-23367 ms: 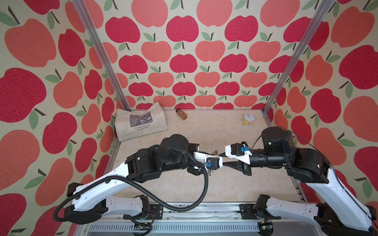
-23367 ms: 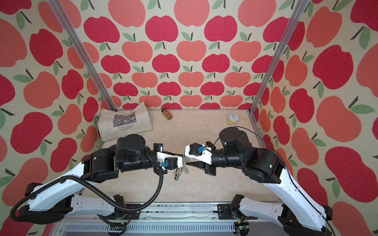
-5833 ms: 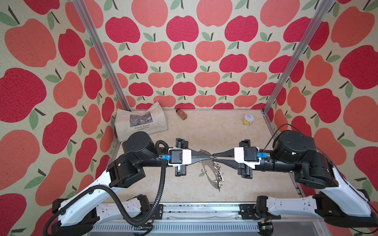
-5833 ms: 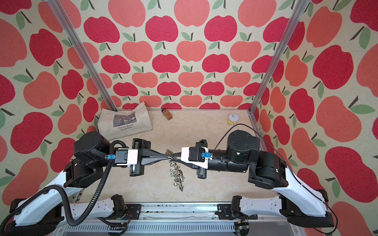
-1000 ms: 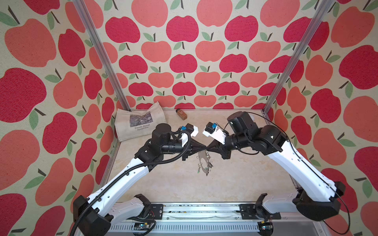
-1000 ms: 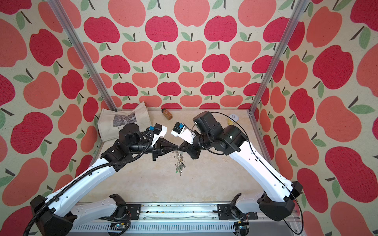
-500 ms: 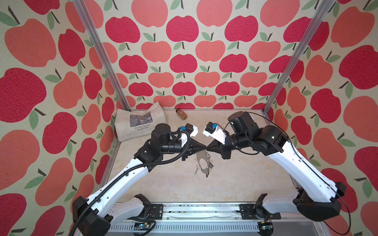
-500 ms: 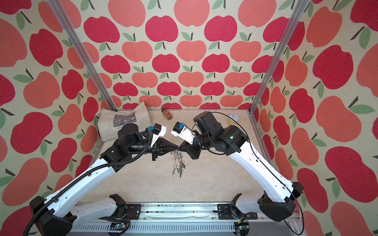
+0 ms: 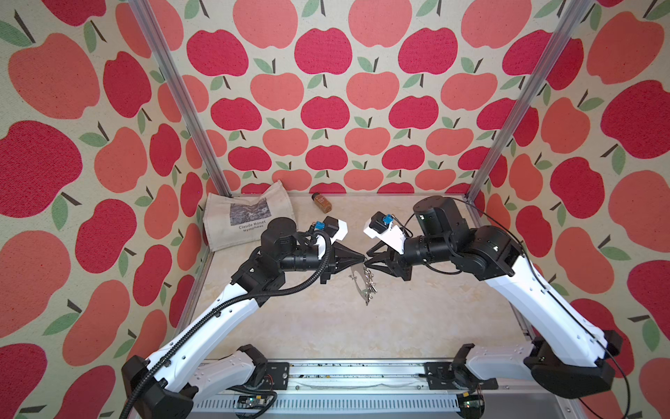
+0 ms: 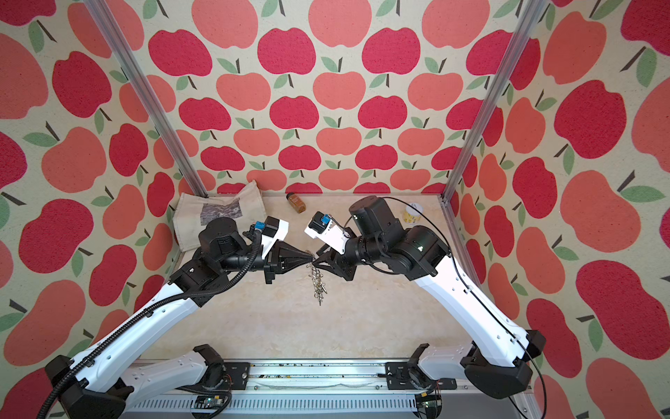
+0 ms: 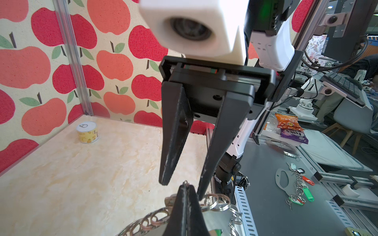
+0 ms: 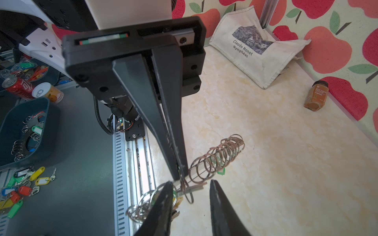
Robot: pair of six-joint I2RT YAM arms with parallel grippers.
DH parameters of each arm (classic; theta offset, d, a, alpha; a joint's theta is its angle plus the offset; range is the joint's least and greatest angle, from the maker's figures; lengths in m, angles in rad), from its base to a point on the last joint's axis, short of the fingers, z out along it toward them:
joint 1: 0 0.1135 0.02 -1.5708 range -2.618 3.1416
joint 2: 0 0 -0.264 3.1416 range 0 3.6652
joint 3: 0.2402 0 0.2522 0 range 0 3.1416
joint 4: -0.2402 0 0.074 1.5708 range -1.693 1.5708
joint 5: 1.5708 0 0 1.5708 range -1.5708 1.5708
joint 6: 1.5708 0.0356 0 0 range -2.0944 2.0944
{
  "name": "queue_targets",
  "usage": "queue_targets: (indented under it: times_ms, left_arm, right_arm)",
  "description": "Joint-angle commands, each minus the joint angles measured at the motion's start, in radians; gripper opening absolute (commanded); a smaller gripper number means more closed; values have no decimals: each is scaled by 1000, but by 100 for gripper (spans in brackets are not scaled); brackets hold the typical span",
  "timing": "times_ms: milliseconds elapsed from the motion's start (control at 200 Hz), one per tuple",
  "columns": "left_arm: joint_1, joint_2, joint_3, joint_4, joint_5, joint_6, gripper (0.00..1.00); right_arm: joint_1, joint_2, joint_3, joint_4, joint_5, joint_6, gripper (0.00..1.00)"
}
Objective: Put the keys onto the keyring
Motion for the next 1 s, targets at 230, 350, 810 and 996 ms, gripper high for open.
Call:
queue_targets:
  times_ms: [230,350,810,996]
  left_arm:
    - [-3,-46,80,14,9,35,0]
    - [-5,-50,89,14,11,34,0]
    - [-20,-56,125,-9,5,45,0]
    - [-26,-60,132,-17,-6,54,0]
  right_arm:
    - [2,-73,-30,74,-13,-5,37]
    - [4,-92,-44,105,-34,-7,36]
    - [33,-98,-43,120,-59,-45,24]
    - [41,-100,-35,116,-52,-48,5]
